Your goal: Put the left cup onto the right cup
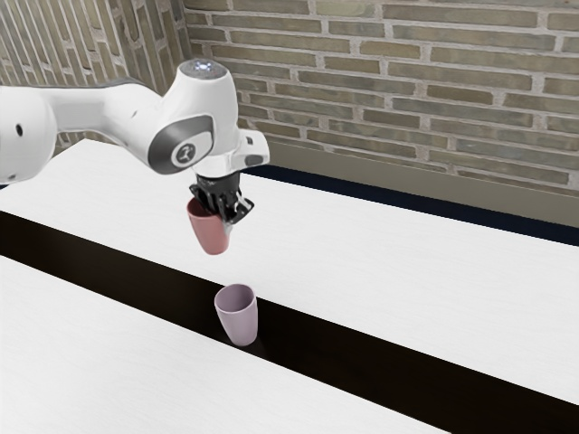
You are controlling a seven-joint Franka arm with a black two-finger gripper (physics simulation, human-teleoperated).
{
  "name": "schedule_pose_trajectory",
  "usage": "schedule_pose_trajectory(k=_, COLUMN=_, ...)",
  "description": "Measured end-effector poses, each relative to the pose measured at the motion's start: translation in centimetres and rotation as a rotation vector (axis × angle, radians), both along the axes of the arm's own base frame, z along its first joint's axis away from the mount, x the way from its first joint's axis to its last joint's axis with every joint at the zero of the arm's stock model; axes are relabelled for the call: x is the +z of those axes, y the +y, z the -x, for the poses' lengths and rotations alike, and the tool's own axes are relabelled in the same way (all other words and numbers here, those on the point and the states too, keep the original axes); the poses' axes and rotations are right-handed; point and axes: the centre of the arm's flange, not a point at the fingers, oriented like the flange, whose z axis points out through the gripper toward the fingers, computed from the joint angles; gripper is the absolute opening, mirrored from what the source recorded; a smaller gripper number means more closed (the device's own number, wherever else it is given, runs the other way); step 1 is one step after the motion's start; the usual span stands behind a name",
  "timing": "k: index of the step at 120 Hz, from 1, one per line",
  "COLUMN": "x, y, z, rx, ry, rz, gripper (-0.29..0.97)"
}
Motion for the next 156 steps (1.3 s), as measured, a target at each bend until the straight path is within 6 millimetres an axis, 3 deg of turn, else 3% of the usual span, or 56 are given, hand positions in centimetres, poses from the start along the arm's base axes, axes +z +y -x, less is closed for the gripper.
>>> schedule_pose_trajectory(k=77, x=-0.3, y=-5.4, z=1.5, rx=0.087, ry=-0.008, rz=0.013, gripper=-0.1)
schedule_pose_trajectory(k=117, x=-1.9, y=-5.8, z=3.1, rx=0.154, ry=0.015, rz=-0.001, gripper=-0.1)
schedule_pose_trajectory(k=129, x=-1.6, y=-6.0, z=3.5, rx=0.173, ry=0.007, rz=-0.002, gripper=-0.1)
schedule_pose_trajectory(k=156, x=-0.9, y=-8.6, z=4.6, rx=0.182, ry=-0.006, rz=-0.001, gripper=-0.1)
